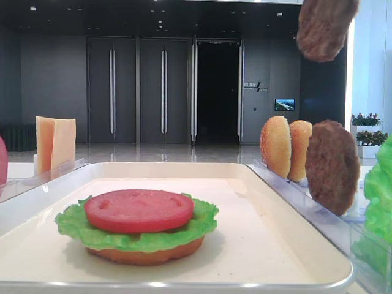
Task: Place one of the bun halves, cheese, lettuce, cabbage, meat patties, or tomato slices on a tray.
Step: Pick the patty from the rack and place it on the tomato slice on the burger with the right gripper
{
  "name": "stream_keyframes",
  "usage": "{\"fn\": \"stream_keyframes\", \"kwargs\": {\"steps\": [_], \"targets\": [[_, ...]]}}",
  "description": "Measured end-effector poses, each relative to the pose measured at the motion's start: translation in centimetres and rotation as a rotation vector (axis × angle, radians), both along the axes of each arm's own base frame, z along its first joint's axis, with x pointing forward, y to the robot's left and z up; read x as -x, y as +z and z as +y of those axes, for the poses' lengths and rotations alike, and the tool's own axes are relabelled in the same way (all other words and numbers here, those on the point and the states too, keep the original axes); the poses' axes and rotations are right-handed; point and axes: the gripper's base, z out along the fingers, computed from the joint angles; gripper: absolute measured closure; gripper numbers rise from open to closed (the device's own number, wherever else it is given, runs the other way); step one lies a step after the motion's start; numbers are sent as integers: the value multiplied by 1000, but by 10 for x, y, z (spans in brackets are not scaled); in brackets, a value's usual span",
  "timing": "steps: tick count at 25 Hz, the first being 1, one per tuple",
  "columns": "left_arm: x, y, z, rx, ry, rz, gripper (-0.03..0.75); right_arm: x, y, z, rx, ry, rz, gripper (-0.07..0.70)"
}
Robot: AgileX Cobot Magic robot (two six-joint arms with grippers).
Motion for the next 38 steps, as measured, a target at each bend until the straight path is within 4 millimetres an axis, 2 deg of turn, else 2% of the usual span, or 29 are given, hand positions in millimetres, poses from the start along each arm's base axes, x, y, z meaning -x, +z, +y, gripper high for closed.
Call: {"fn": "stream_keyframes", "kwargs": {"steps": [9, 19, 29, 38], "targets": [[0, 0, 0, 0, 0, 0, 291, 54, 3, -27, -86, -23, 30, 490], [0, 0, 0, 0, 0, 0, 293, 97, -9, -53, -116, -48, 41, 491], [0, 0, 0, 0, 0, 0, 293, 119, -18, -65, -141, -53, 59, 491], [0, 0, 0, 0, 0, 0, 293, 123, -21, -55, -228, -20, 116, 491]]}}
